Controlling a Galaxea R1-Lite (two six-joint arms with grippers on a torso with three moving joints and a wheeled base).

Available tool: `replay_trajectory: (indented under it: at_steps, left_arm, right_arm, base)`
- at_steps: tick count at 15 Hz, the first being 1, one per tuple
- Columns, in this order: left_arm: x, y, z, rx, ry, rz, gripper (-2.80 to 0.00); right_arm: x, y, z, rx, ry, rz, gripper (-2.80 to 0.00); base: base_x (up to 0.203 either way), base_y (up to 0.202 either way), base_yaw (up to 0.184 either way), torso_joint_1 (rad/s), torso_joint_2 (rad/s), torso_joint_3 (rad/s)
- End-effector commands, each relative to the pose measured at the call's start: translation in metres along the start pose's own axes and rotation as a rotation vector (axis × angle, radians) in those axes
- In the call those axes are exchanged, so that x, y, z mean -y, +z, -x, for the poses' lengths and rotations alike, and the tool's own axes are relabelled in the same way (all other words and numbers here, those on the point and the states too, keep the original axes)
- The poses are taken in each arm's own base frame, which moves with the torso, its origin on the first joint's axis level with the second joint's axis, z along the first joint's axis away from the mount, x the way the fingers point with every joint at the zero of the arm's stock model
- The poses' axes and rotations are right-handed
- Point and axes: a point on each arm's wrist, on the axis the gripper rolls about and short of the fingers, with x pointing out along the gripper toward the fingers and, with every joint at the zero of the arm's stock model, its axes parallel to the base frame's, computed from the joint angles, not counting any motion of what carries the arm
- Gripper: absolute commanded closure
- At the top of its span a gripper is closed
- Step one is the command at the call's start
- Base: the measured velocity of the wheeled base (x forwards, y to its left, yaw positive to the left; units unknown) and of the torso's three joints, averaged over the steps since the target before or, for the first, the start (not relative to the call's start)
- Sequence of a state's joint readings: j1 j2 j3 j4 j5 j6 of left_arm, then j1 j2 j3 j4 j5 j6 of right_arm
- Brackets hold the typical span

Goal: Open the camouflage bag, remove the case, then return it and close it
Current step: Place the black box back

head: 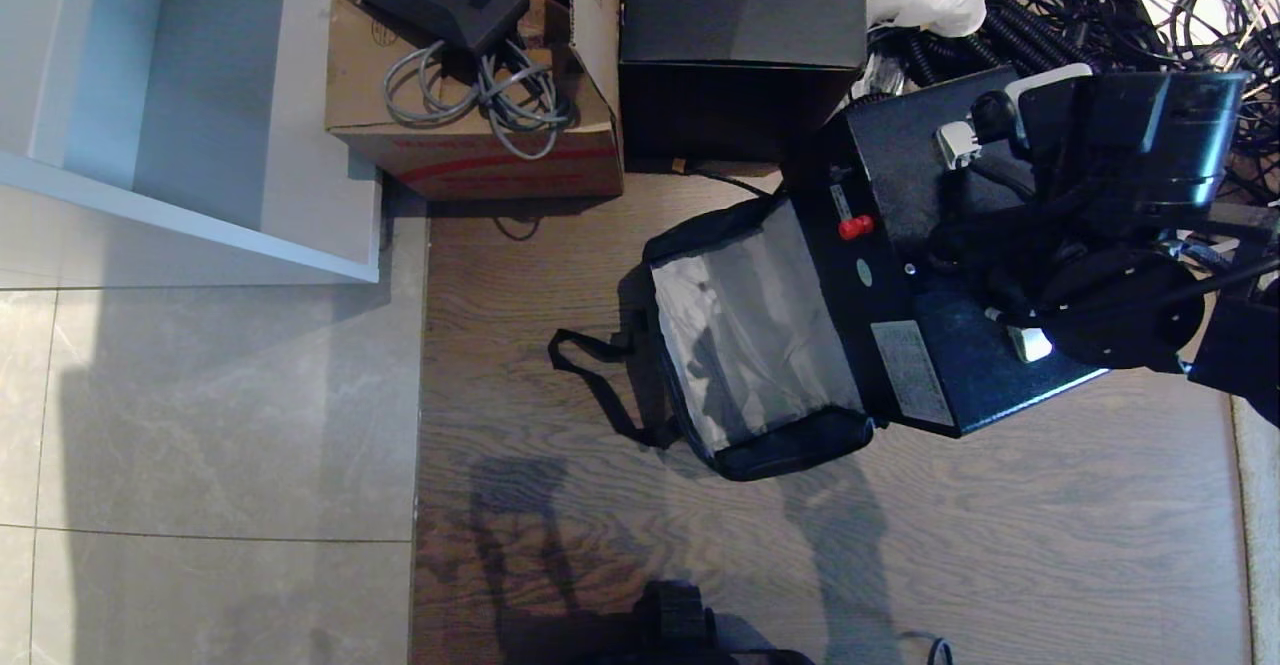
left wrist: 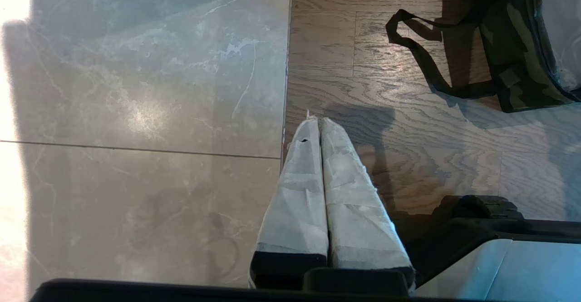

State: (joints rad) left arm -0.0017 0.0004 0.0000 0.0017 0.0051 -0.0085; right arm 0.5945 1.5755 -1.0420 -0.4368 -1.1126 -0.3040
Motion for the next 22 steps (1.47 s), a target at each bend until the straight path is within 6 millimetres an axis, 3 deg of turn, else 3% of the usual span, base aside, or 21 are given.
replay_trajectory:
  at_steps: [1, 11, 17, 22]
  left_arm:
    - [0.000, 0.000, 0.000, 0.001, 0.001, 0.001, 0.00]
    - [0.000, 0.000, 0.000, 0.001, 0.001, 0.001, 0.00]
    - [0.000, 0.000, 0.000, 0.001, 0.001, 0.001, 0.00]
    - [0.000, 0.000, 0.000, 0.001, 0.001, 0.001, 0.00]
  right_arm:
    - [-0.005, 0.008, 0.012, 0.019, 0.042, -0.001, 0.00]
    - [-0.060, 0.008, 0.048, -0.031, 0.214, -0.005, 0.00]
    - [-0.091, -0.004, 0.046, -0.082, 0.227, -0.022, 0.00]
    - [-0.105, -0.013, 0.043, -0.098, 0.226, -0.020, 0.00]
  base:
    - [0.000, 0.000, 0.000, 0.000, 0.00, 0.000]
    - [0.000, 0.000, 0.000, 0.000, 0.00, 0.000]
    - [0.000, 0.000, 0.000, 0.000, 0.00, 0.000]
    - [0.000, 0.000, 0.000, 0.000, 0.00, 0.000]
